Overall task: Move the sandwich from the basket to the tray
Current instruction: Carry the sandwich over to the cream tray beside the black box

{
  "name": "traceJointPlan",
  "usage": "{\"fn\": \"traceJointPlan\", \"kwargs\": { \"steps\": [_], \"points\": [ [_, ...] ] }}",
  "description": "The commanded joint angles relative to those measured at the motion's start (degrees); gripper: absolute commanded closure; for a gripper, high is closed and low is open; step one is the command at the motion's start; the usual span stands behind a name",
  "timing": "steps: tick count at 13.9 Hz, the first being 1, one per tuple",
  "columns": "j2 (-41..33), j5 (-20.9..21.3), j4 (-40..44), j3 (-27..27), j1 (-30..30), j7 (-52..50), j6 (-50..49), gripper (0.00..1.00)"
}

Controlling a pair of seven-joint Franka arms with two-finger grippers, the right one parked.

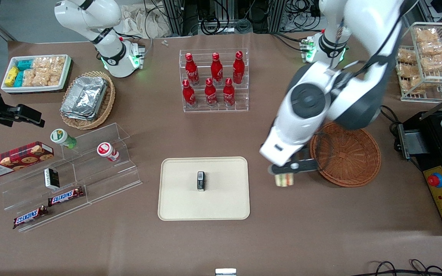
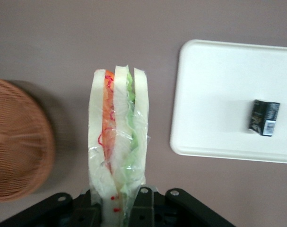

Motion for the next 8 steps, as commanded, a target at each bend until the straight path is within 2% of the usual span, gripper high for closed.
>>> {"fn": "traceJointPlan", "kwargs": {
  "steps": [1, 5, 8],
  "points": [
    [8.26, 0.75, 5.93, 0.07, -1.98, -1.96, 5.94, 1.0],
    [15.3, 1.36, 5.93, 0.16, -4.35, -1.88, 13.52, 1.0],
    [17.68, 1.36, 5.84, 0.16, -5.05, -0.13, 15.74, 1.0]
  ]
}}
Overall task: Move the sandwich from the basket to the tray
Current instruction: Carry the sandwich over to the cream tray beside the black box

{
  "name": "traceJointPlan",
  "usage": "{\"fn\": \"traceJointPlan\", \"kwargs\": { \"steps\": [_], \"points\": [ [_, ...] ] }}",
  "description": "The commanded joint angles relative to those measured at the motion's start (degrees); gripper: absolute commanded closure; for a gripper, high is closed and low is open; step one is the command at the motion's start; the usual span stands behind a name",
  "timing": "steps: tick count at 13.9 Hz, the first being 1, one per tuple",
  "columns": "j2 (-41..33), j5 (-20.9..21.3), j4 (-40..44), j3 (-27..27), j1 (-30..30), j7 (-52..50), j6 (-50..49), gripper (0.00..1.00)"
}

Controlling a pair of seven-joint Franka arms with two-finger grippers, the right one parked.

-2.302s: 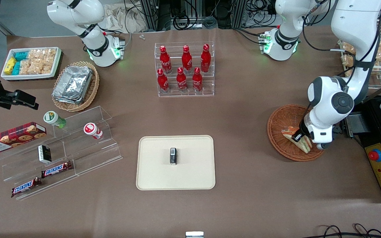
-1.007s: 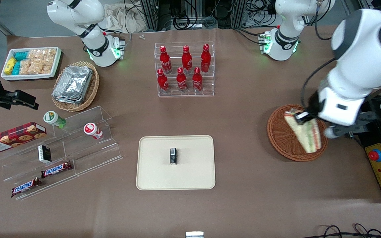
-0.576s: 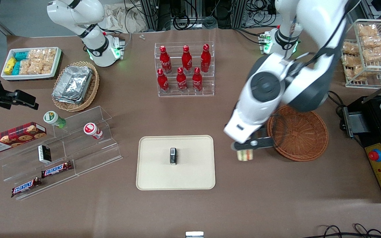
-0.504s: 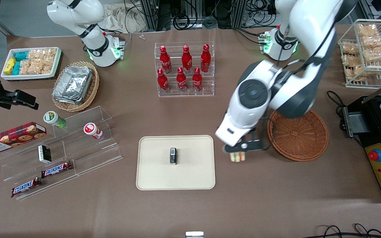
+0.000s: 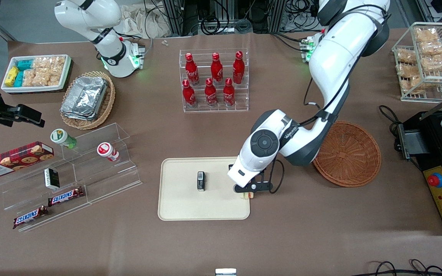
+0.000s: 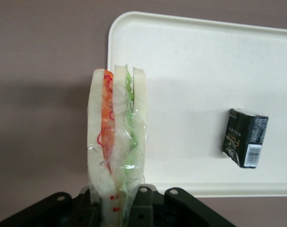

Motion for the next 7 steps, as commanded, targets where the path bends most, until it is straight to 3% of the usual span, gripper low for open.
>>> {"fn": "traceJointPlan", "kwargs": {
  "steps": [1, 7],
  "points": [
    [2.12, 1.21, 2.6, 0.12, -1.2, 2.03, -0.32, 1.0],
    [4.84, 1.21, 2.51, 0.12, -1.29, 2.84, 2.3, 1.0]
  ]
}}
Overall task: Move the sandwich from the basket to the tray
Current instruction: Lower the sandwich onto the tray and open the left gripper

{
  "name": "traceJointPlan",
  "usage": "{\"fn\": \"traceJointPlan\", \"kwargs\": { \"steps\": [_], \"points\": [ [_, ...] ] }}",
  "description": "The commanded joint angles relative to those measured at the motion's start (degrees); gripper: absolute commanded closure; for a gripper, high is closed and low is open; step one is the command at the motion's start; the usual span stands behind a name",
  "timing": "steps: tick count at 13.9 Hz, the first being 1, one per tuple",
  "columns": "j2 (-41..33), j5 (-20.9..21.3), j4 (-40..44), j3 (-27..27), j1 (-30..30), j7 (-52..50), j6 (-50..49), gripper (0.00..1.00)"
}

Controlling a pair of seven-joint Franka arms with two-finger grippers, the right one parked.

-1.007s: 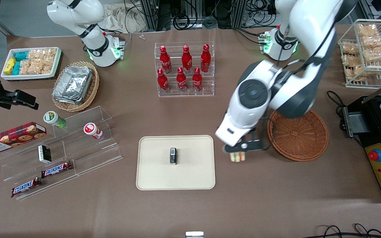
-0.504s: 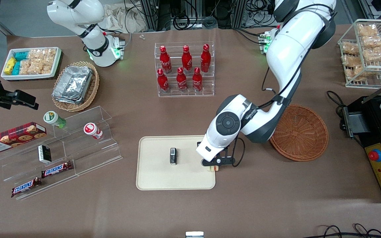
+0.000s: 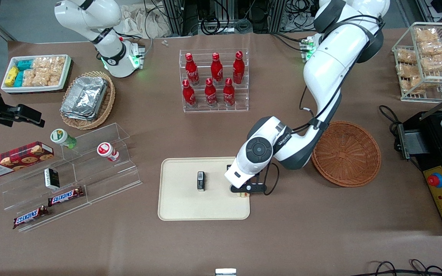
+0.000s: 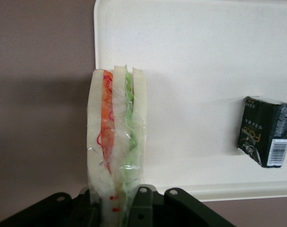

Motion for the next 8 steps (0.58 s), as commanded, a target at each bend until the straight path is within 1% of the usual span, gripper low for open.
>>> {"fn": "traceJointPlan", "kwargs": {
  "steps": [1, 3, 4, 5, 6, 7, 8],
  "points": [
    [2.28, 1.06, 2.41, 0.12, -0.79, 0.47, 2.14, 1.0],
    [2.54, 1.06, 2.5, 0.12, -0.79, 0.38, 2.94, 0.99],
    [2.98, 1.06, 2.59, 0.12, -0.79, 0.29, 3.03, 0.96],
    [3.25, 1.06, 2.67, 0.12, -0.79, 0.29, 3.38, 0.9],
    [3.6, 0.97, 2.59, 0.12, -0.79, 0.12, 3.9, 0.69],
    [3.69, 0.97, 2.59, 0.12, -0.79, -0.06, 4.17, 0.59],
    [3.69, 0.97, 2.59, 0.12, -0.79, 0.03, 4.17, 0.3]
  ]
}}
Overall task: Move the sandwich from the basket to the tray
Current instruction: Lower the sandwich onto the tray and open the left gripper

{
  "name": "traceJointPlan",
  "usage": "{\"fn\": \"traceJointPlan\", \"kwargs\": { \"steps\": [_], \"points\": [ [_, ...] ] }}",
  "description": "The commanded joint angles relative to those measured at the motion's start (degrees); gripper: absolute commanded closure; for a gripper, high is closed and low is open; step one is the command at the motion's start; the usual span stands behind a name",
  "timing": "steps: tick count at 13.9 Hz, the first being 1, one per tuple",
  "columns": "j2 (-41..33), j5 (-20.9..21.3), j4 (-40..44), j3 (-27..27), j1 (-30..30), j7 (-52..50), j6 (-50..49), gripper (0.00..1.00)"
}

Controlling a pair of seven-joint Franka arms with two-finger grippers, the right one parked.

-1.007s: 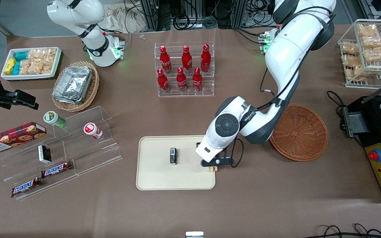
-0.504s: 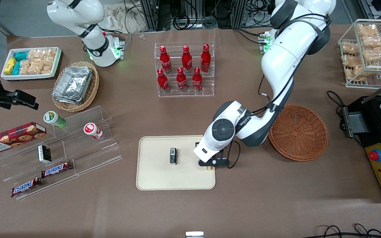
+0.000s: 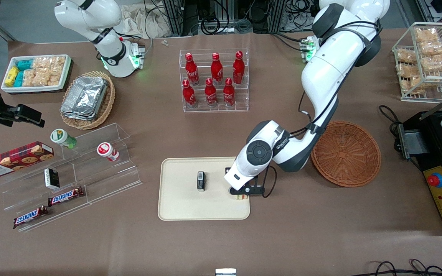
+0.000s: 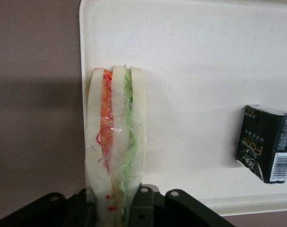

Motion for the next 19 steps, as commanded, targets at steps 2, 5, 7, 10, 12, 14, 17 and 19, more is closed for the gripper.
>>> {"fn": "traceJointPlan", "kwargs": {
  "steps": [2, 5, 7, 10, 12, 14, 17, 19],
  "points": [
    [1.43, 0.94, 2.47, 0.12, -0.87, -0.01, 0.33, 0.01],
    [1.34, 0.94, 2.47, 0.12, -0.87, -0.19, 0.24, 0.01],
    [1.17, 0.94, 2.47, 0.12, -0.78, -0.28, 0.15, 0.01],
    [0.56, 0.94, 2.47, 0.12, -0.87, -2.9, -0.11, 0.01],
    [-0.93, 0.85, 2.91, 0.12, -0.78, -6.85, -0.46, 0.01],
    [-4.61, 0.76, 2.91, 0.12, -0.52, -8.53, -2.64, 0.01],
    [-11.47, 1.2, 2.56, 0.2, -0.08, -9.33, -14.13, 0.01],
    [-16.56, 1.02, 1.16, 1.16, 1.41, -8.55, -20.73, 0.09]
  ]
}}
